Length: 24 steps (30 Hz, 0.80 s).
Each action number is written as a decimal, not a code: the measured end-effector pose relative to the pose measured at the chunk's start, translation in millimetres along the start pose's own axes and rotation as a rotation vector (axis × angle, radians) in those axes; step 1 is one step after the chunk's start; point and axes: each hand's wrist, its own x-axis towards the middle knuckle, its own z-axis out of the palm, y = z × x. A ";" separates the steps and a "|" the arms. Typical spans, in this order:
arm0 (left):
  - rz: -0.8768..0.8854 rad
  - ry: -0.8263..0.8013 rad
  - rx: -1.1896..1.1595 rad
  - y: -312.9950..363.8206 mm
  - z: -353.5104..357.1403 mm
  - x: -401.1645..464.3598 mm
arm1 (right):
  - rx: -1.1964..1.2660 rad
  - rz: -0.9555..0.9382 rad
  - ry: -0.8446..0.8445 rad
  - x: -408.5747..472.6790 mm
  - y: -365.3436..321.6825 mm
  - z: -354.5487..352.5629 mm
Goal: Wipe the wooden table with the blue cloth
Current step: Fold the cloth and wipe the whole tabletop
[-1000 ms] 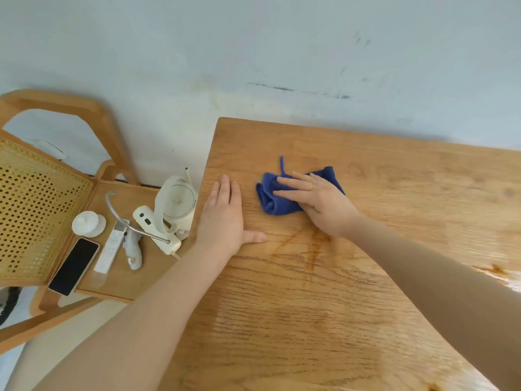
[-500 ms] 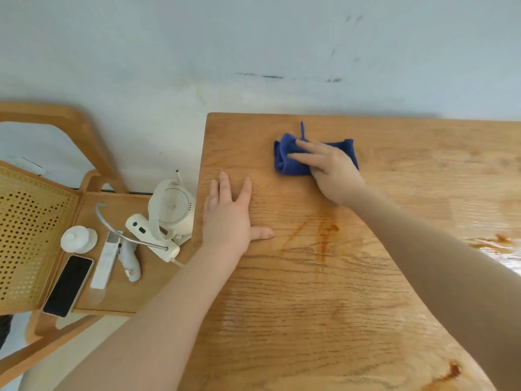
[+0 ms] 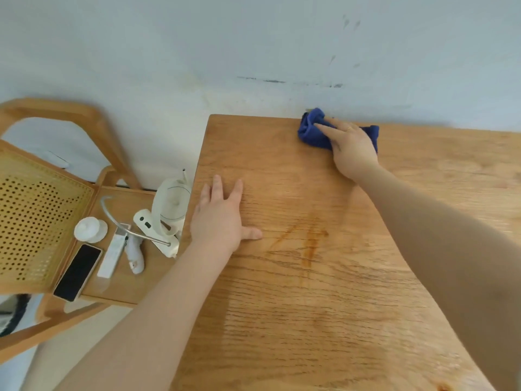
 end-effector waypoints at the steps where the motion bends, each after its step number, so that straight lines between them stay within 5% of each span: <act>1: -0.008 0.009 0.004 2.1 0.3 -3.8 | 0.006 -0.010 -0.021 -3.1 -0.3 -1.4; 9: 0.019 0.033 -0.015 41.3 -3.0 -33.1 | 0.038 -0.377 -0.198 -115.9 -13.1 -10.5; 14: 0.006 -0.024 0.030 81.2 3.8 -39.3 | 0.065 -0.483 -0.267 -89.0 5.9 -12.4; 19: -0.053 0.022 0.118 93.3 16.6 -26.4 | 0.016 -0.277 -0.030 -22.8 32.5 -8.7; 24: -0.130 -0.007 0.156 114.3 20.7 -21.1 | -0.022 -0.190 -0.118 -24.5 23.4 -13.8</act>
